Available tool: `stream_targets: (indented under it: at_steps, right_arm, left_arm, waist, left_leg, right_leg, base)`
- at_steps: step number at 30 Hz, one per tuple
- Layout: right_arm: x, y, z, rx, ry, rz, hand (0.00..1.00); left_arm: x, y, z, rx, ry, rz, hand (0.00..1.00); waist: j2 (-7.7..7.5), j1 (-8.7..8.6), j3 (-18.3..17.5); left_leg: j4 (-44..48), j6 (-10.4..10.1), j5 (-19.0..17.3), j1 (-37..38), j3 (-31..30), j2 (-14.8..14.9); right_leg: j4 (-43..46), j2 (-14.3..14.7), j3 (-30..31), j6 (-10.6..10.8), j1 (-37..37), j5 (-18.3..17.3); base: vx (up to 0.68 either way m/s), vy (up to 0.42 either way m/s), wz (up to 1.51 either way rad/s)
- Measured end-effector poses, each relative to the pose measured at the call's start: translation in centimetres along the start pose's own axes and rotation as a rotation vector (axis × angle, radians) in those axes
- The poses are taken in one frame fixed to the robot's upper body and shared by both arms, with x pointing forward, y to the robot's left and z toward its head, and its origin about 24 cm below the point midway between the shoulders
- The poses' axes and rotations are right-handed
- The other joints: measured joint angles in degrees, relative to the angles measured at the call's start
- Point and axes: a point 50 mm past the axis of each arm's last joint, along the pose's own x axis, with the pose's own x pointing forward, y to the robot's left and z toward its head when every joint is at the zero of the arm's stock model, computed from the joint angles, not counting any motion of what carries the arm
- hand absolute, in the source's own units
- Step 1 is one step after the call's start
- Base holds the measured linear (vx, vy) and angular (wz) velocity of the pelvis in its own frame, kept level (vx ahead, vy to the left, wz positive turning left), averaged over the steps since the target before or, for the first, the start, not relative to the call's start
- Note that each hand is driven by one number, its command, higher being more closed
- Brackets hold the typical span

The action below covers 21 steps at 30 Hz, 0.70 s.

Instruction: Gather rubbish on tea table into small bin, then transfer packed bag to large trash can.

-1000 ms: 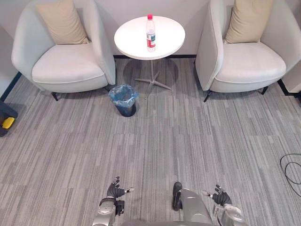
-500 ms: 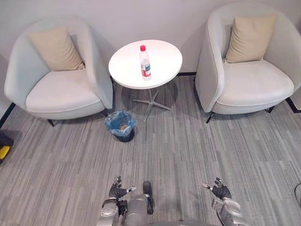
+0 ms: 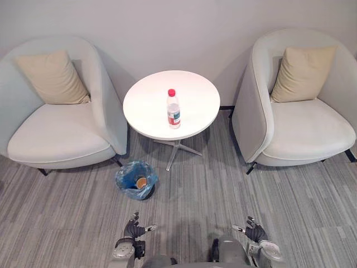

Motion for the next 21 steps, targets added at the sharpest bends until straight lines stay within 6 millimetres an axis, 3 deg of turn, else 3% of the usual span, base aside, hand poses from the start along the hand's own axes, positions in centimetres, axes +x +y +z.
stream_targets:
  at_steps: [1, 2, 5, 7, 8, 10, 12, 15, 16, 17, 18, 19, 21]
  right_arm:
    - [-0.2, 0.1, -0.4, -0.002, 0.008, 0.002, 0.00]
    - [-0.6, -0.2, -1.2, -0.015, 0.028, -0.005, 0.00]
    - [-0.6, 0.3, -1.0, -0.036, 0.019, 0.009, 0.00]
    - [-0.7, 0.3, -1.0, -0.043, 0.008, 0.009, 0.00]
    - [-1.0, 0.4, -1.0, -0.047, -0.003, 0.010, 0.00]
    - [-1.3, 0.9, -1.3, -0.040, -0.007, 0.014, 0.00]
    - [-1.5, 1.4, -1.7, -0.041, -0.002, 0.029, 0.00]
    - [-1.6, 1.5, -1.8, -0.041, 0.001, 0.028, 0.00]
    - [-1.6, 1.4, -1.8, -0.045, 0.001, 0.025, 0.00]
    - [-1.6, 1.3, -1.7, -0.048, -0.002, 0.021, 0.00]
    - [-1.6, 0.9, -1.6, -0.065, -0.005, 0.008, 0.00]
    - [-1.5, 1.2, -1.7, -0.076, 0.003, 0.009, 0.00]
    - [-1.5, 1.8, -1.8, -0.090, 0.003, 0.031, 0.00]
  left_arm:
    - [0.0, 0.4, 0.0, 0.004, -0.001, 0.010, 0.00]
    - [0.0, 0.2, -0.2, -0.006, 0.010, 0.012, 0.00]
    - [-0.1, -0.5, -0.6, -0.043, 0.030, 0.016, 0.00]
    - [0.0, -1.5, -0.2, -0.086, 0.023, 0.007, 0.00]
    - [0.0, -2.2, 0.2, -0.111, 0.008, -0.006, 0.00]
    - [-0.2, -2.7, 0.3, -0.132, -0.005, -0.013, 0.00]
    - [-0.3, -2.7, 0.1, -0.134, -0.002, -0.013, 0.00]
    - [-0.4, -2.7, 0.1, -0.135, 0.002, -0.011, 0.00]
    - [-0.4, -2.9, 0.0, -0.130, 0.003, -0.014, 0.00]
    - [-0.3, -3.0, 0.1, -0.126, 0.003, -0.016, 0.00]
    - [-0.4, -3.3, -0.2, -0.115, 0.017, -0.021, 0.00]
    - [-0.3, -3.1, -0.2, -0.107, 0.018, -0.019, 0.00]
    - [-0.1, -2.4, -0.1, -0.088, 0.015, -0.007, 0.00]
  waist:
    - [-0.91, -0.29, -0.45]
    - [-0.89, -0.92, -0.37]
    - [-0.02, -1.11, -0.66]
    - [0.41, -1.48, -0.31]
    - [0.63, -1.17, 0.18]
    - [0.39, -0.71, 0.62]
    - [-0.31, -0.03, 0.97]
    - [-0.06, 0.57, 1.05]
    - [0.22, 0.56, 1.17]
    - [0.52, 0.55, 1.35]
    - [1.91, 0.66, 1.03]
    - [0.57, 0.81, 1.03]
    - [-0.85, 0.67, 0.89]
  left_leg:
    - [-0.12, -1.59, -0.34, 0.41, -0.56, -0.35]
    - [0.00, -4.41, -1.93, 1.52, -2.83, 0.18]
    - [4.00, -6.94, -0.58, 0.59, -4.51, 3.41]
    - [16.18, -8.28, 0.28, -4.73, -5.25, 5.58]
    - [26.54, -9.78, 2.65, -9.20, -5.19, 7.74]
    - [37.83, -9.46, 1.93, -13.72, -2.72, 11.12]
    - [40.22, -8.61, 1.42, -17.13, 0.64, 12.42]
    - [27.07, -7.52, 0.89, -20.11, 5.74, 10.22]
    - [15.64, -7.67, 2.26, -20.25, 6.38, 7.80]
    - [11.45, -7.66, 3.88, -19.96, 6.48, 7.05]
    - [5.71, -5.62, 11.77, -19.11, 6.12, 6.10]
    - [4.66, -4.09, 11.41, -17.91, 6.88, 4.56]
    - [4.13, -2.89, 10.41, -17.60, 7.16, 2.61]
  right_leg:
    - [-6.00, 0.12, 1.33, -0.27, 0.38, 4.29]
    - [-6.70, 0.67, 2.32, -2.19, 0.29, 12.33]
    - [-5.67, 2.84, 0.63, -4.44, 1.08, 8.43]
    - [-8.59, 3.71, -1.39, -5.37, 4.52, 7.79]
    - [-11.15, 4.55, -2.37, -6.00, 8.20, 7.40]
    - [-14.35, 5.45, -3.54, -7.24, 13.71, 6.15]
    - [-16.83, 5.49, -4.10, -7.38, 17.28, 5.57]
    - [-19.40, 4.02, -4.32, -6.09, 20.02, 5.69]
    - [-19.41, 3.08, -4.24, -4.74, 20.56, 5.21]
    - [-19.36, 2.92, -4.23, -4.11, 20.96, 4.82]
    - [-19.18, 3.24, -3.52, -2.62, 21.29, 3.86]
    - [-19.66, 2.24, -2.75, -1.90, 22.05, 3.53]
    - [-19.79, 0.49, -2.60, -0.58, 22.03, 2.62]
  base:
    - [0.39, -0.228, 0.61]
    - [0.50, -0.292, 0.36]
    - [0.36, -0.244, 0.12]
    - [0.35, -0.290, 0.43]
    - [0.29, -0.215, 0.48]
    - [0.29, -0.152, 0.33]
    - [0.22, -0.060, 0.16]
    - [0.21, 0.050, 0.05]
    - [0.27, 0.130, 0.03]
    - [0.34, 0.193, -0.04]
    - [0.29, 0.183, -0.09]
    - [0.30, 0.163, -0.08]
    - [0.27, 0.121, 0.03]
